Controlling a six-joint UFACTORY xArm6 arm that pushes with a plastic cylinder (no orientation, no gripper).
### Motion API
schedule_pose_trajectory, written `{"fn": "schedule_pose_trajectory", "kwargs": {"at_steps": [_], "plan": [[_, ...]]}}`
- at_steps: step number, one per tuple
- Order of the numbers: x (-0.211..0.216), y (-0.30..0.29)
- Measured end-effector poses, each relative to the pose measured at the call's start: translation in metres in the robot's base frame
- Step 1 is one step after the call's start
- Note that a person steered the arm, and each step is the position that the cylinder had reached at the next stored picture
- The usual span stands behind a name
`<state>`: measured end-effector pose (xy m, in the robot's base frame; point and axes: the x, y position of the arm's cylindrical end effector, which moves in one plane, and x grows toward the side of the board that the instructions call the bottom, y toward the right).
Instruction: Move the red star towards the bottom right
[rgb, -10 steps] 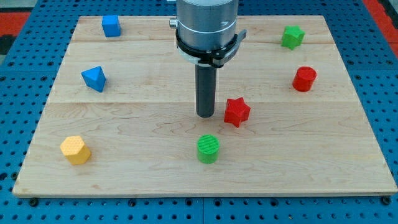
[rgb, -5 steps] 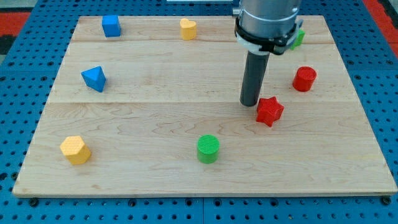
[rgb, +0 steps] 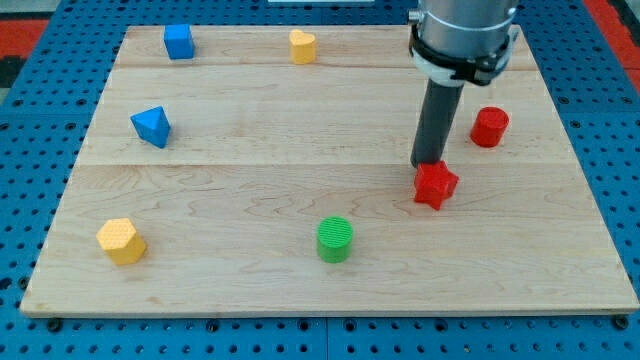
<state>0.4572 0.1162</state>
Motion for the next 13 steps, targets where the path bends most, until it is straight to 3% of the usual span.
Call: {"fn": "schedule_pose_trajectory", "kwargs": {"at_steps": [4,9,13], "plan": [[0.033,0.005],[0.02,-0.041],[0.056,-0.041]]}}
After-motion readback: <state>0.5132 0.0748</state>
